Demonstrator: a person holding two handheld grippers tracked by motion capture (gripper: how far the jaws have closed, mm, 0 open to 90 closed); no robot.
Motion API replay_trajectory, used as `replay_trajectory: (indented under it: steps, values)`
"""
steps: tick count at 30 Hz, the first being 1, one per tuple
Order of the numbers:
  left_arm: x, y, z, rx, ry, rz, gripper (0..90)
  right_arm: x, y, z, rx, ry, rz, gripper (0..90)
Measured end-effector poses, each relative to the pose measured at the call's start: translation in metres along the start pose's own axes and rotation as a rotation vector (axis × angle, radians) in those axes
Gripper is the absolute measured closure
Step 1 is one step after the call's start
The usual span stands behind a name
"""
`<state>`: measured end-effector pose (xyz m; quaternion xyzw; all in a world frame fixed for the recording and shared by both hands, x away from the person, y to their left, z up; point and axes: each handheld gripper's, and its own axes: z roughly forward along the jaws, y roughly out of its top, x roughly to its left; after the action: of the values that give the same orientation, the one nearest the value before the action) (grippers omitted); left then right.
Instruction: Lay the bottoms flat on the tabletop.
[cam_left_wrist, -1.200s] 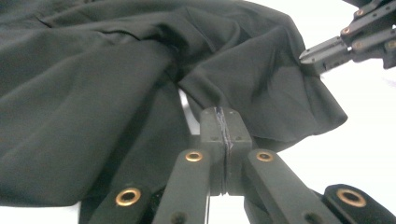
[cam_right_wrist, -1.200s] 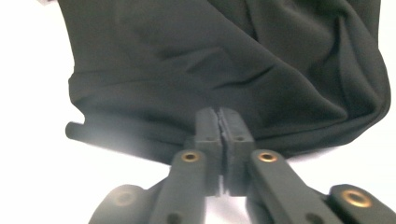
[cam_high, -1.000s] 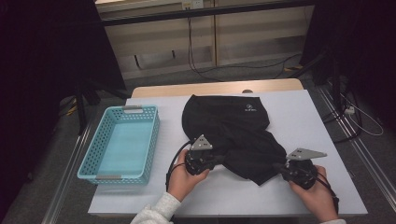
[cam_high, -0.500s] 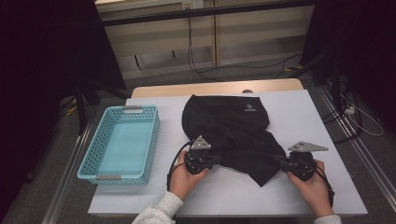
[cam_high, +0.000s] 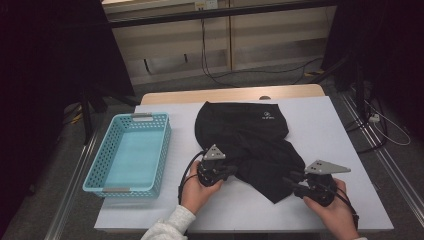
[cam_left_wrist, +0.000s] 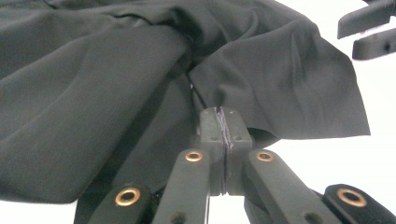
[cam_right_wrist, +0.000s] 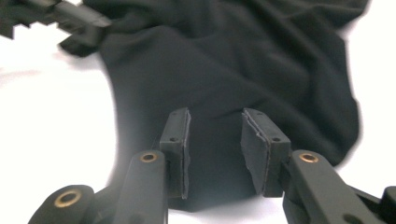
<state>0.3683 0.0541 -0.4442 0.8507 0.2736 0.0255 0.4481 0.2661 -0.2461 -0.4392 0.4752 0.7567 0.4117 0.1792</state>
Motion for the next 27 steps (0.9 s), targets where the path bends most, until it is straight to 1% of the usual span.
replay_trajectory:
  steps: [2,3,4,6,9,10,12,13,14,15,16,18,20,21,22,23,24,27]
  values:
    - [-0.001,0.002,0.0,-0.006,-0.005,0.005,89.3,0.008,0.0,0.005,0.026,0.028,-0.026,59.2]
    - [-0.002,0.002,0.0,-0.011,0.006,0.008,89.3,0.012,-0.001,0.007,0.038,0.04,-0.038,58.6]
    - [-0.002,0.003,0.0,-0.009,-0.006,0.009,89.3,0.016,-0.001,0.01,0.049,0.058,-0.053,58.4]
    - [0.0,0.004,0.0,-0.01,-0.001,0.012,89.3,0.023,-0.002,0.013,0.064,0.082,-0.079,55.7]
    - [0.002,0.003,0.001,-0.01,0.001,0.001,89.3,0.033,-0.005,0.017,0.081,0.115,-0.101,50.1]
    - [0.003,0.003,0.002,-0.008,0.003,0.0,89.3,0.036,-0.006,0.019,0.097,0.123,-0.108,48.5]
    - [0.003,0.004,0.003,-0.008,0.002,0.002,89.3,0.042,-0.009,0.023,0.123,0.129,-0.132,48.5]
    - [0.002,0.005,0.003,-0.009,0.001,0.004,89.3,0.044,-0.01,0.025,0.136,0.126,-0.145,48.8]
    - [0.002,0.006,0.003,-0.01,0.001,0.006,89.3,0.045,-0.011,0.025,0.128,0.112,-0.163,50.7]
    - [0.002,0.006,0.004,-0.011,0.001,0.007,89.3,0.045,-0.011,0.024,0.131,0.105,-0.164,51.6]
    - [0.001,0.007,0.004,-0.01,0.001,0.007,89.4,0.043,-0.011,0.023,0.134,0.095,-0.158,55.2]
    - [0.001,0.008,0.004,-0.009,0.008,0.006,89.5,0.039,-0.013,0.02,0.133,0.067,-0.169,67.0]
    - [0.002,0.009,0.004,-0.014,0.011,0.001,89.7,0.033,-0.013,0.017,0.134,0.056,-0.146,74.2]
    - [0.002,0.01,0.003,-0.018,0.014,0.001,89.7,0.03,-0.013,0.015,0.139,0.043,-0.142,81.6]
    - [0.003,0.011,0.002,-0.024,0.016,0.003,89.8,0.028,-0.014,0.013,0.139,0.029,-0.143,84.9]
    - [0.003,0.012,0.002,-0.031,0.019,0.003,89.9,0.026,-0.013,0.01,0.13,0.013,-0.143,85.2]
    - [0.003,0.013,0.0,-0.032,0.021,0.005,89.9,0.023,-0.012,0.007,0.112,-0.005,-0.129,86.6]
    - [0.003,0.015,-0.001,-0.046,0.019,0.007,90.0,0.016,-0.008,-0.006,0.037,-0.051,-0.1,88.5]
